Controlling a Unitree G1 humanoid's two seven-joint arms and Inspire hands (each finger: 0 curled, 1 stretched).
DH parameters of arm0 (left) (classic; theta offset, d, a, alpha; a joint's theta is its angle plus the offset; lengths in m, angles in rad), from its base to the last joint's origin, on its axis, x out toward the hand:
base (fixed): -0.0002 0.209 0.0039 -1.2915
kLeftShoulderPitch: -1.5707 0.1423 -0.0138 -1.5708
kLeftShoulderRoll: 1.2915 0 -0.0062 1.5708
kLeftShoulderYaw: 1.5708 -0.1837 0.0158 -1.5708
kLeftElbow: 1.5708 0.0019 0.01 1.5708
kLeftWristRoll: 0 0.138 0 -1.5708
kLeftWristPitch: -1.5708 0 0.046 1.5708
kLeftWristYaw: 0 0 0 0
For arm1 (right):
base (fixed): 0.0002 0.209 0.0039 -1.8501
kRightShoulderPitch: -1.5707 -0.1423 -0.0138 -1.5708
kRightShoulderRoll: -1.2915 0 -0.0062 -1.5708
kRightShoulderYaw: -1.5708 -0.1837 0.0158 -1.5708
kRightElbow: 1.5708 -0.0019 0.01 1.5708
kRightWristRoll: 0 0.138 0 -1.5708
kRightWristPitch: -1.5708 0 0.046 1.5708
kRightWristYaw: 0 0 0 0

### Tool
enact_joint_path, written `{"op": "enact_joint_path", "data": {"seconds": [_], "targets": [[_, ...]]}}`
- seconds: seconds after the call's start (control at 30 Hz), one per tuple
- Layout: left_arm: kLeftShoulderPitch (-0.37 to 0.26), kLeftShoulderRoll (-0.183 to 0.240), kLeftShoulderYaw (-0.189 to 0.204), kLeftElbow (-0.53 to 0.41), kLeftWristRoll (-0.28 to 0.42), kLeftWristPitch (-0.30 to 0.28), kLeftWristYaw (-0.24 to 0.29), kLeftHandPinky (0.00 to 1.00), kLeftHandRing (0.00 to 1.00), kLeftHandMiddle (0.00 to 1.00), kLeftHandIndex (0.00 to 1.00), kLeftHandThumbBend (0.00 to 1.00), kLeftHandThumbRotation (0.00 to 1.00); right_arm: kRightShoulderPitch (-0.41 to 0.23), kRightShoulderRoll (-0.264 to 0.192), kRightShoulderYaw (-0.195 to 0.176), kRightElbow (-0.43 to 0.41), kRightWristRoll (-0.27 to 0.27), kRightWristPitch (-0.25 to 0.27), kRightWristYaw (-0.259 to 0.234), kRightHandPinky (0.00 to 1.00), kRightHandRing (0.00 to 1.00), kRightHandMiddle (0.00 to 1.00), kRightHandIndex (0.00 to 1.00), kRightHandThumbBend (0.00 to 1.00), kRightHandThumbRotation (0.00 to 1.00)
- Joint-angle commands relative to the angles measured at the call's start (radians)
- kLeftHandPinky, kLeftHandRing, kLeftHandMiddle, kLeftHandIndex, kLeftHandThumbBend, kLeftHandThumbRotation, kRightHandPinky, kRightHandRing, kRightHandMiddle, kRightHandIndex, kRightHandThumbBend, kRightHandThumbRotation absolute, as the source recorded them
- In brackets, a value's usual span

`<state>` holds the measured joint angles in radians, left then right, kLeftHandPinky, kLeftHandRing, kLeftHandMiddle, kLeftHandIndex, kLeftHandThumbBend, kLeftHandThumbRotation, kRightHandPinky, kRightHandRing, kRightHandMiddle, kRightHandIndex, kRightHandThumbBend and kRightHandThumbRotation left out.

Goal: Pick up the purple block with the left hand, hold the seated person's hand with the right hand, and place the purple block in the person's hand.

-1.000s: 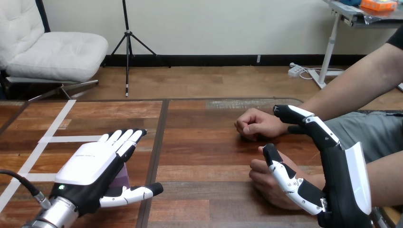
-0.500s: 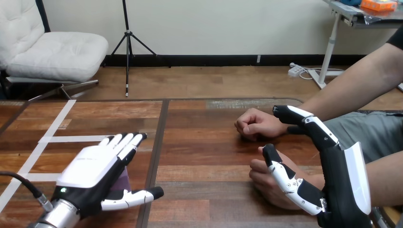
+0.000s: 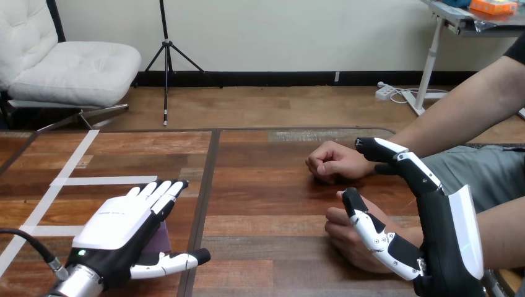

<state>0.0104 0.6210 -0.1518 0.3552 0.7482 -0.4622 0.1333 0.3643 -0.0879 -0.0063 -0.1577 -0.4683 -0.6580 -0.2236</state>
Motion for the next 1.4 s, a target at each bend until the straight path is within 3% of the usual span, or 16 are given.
{"op": "enact_joint_path", "data": {"seconds": [0.0,0.33,1.0,1.37], "targets": [[-0.047,0.004,-0.006,0.004,0.0,0.006,0.034,1.0,0.99,1.0,1.0,0.75,0.9,-0.044,-0.014,-0.006,-0.048,0.017,-0.003,0.004,0.7,0.76,0.76,0.75,0.4,0.36],[-0.054,-0.004,-0.012,0.026,0.006,-0.005,0.072,0.99,0.99,1.0,1.0,0.75,0.88,-0.041,-0.014,-0.007,-0.048,0.018,-0.005,0.007,0.7,0.76,0.76,0.74,0.4,0.36],[-0.105,-0.025,-0.042,0.125,0.003,-0.017,0.176,0.92,0.94,0.97,0.96,0.63,0.62,-0.035,-0.012,-0.009,-0.05,0.019,0.0,0.016,0.7,0.76,0.76,0.74,0.4,0.36],[-0.147,-0.026,-0.062,0.187,0.007,-0.013,0.195,0.92,0.94,0.97,0.97,0.61,0.57,-0.034,-0.012,-0.009,-0.052,0.017,0.0,0.021,0.71,0.76,0.76,0.74,0.4,0.36]]}}
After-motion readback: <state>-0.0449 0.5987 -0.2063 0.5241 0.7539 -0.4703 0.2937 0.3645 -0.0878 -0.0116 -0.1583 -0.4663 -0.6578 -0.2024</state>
